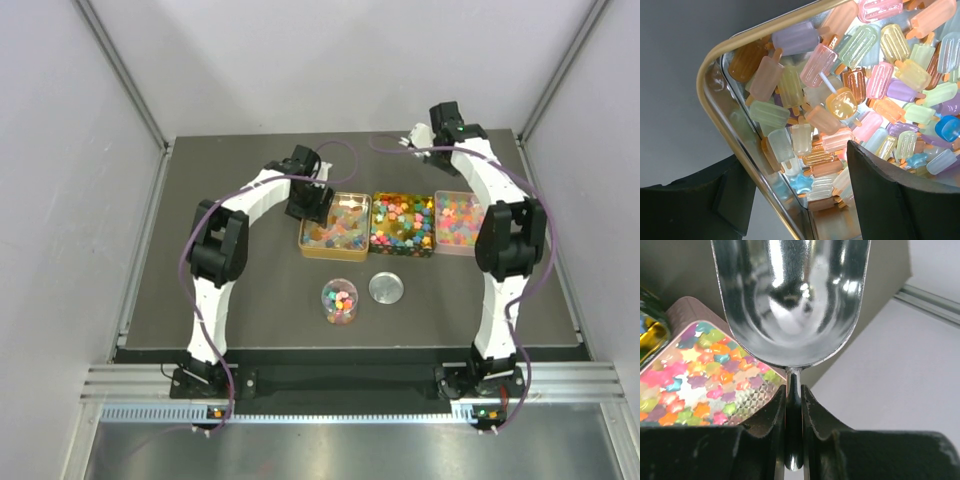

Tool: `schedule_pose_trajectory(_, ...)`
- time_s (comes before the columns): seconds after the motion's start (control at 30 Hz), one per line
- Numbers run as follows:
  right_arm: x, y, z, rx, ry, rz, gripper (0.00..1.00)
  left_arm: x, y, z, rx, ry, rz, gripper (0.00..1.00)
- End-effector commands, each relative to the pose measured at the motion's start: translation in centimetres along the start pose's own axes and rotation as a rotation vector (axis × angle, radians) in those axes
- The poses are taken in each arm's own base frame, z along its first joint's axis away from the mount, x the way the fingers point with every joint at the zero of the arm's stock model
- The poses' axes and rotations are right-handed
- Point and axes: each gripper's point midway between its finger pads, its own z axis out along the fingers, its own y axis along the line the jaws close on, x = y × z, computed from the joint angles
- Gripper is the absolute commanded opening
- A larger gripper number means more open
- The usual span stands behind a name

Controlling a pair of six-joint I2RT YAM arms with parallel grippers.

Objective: Pack the candies
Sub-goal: Move the storage box to the center of the board.

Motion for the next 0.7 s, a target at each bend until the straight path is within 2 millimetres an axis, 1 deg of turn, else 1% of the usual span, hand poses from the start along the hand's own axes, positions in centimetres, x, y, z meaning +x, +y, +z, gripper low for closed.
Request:
schedule_pose_trajectory(0.0,-0.2,-4.0,-7.3,0.081,-0.096,0.022,0.00,-3.3,-4.6,-0.9,0.101,-0.092,0.039,0.73)
schedule_pose_trajectory(0.03,-0.1,-3.9,-7.8,0.072,-0.094,0.019,0.00,-3.3,-5.4,-1.1,0.113,-0.095,0.049,0.73)
schedule_pose_trajectory(0.07,-0.5,-4.1,-8.9,0.080,-0.116,0.016,0.00,-3.5,-5.8,-1.2,0.121,-0.098,0.047,0.73)
schedule_pose_trajectory(0.1,-0.5,-4.2,-9.6,0.080,-0.122,0.013,0.00,-4.0,-6.2,-1.8,0.131,-0.116,0.051,0.73)
schedule_pose_trajectory(0.13,-0.7,-3.9,-10.3,0.069,-0.123,-0.005,0.00,-4.3,-6.8,-2.1,0.139,-0.126,0.059,0.73)
schedule_pose_trajectory(0.17,-0.8,-4.2,-11.4,0.079,-0.138,-0.008,0.00,-4.5,-6.9,-2.3,0.138,-0.135,0.063,0.74)
schedule_pose_trajectory(0.2,-0.9,-4.0,-11.9,0.075,-0.144,-0.023,0.00,-5.0,-7.2,-2.7,0.136,-0.149,0.071,0.74)
schedule_pose_trajectory(0.23,-1.0,-3.8,-12.8,0.077,-0.153,-0.047,0.00,-5.1,-7.6,-2.9,0.139,-0.154,0.081,0.74)
schedule_pose_trajectory(0.3,-1.1,-3.4,-13.7,0.069,-0.166,-0.077,0.00,-5.3,-7.8,-3.3,0.136,-0.163,0.088,0.75)
schedule_pose_trajectory(0.37,-1.6,-2.5,-14.5,0.045,-0.188,-0.104,0.00,-5.2,-7.5,-4.0,0.117,-0.167,0.093,0.75)
schedule_pose_trajectory(0.4,-1.8,-2.0,-14.7,0.030,-0.196,-0.128,0.00,-5.7,-7.0,-5.1,0.105,-0.186,0.092,0.76)
schedule_pose_trajectory(0.43,-2.1,-1.6,-15.2,0.027,-0.209,-0.140,0.00,-5.7,-6.5,-5.7,0.097,-0.192,0.094,0.76)
schedule_pose_trajectory(0.47,-2.2,-1.0,-15.2,0.014,-0.211,-0.157,0.00,-6.1,-6.2,-7.4,0.096,-0.221,0.092,0.76)
schedule_pose_trajectory(0.5,-2.3,-0.4,-15.2,-0.008,-0.215,-0.186,0.00,-6.7,-4.9,-8.5,0.090,-0.248,0.072,0.76)
schedule_pose_trajectory(0.53,-2.4,0.3,-15.4,-0.020,-0.219,-0.207,0.00,-6.9,-4.4,-9.5,0.098,-0.264,0.064,0.76)
schedule_pose_trajectory(0.57,-2.4,0.8,-15.4,-0.034,-0.222,-0.226,0.00,-7.2,-4.0,-11.2,0.103,-0.294,0.060,0.76)
schedule_pose_trajectory(0.6,-2.2,1.5,-15.5,-0.065,-0.228,-0.267,0.00,-7.5,-2.5,-12.3,0.097,-0.311,0.037,0.76)
schedule_pose_trajectory(0.67,-2.0,2.4,-15.6,-0.080,-0.226,-0.316,0.00,-7.6,-1.5,-14.4,0.108,-0.344,0.020,0.76)
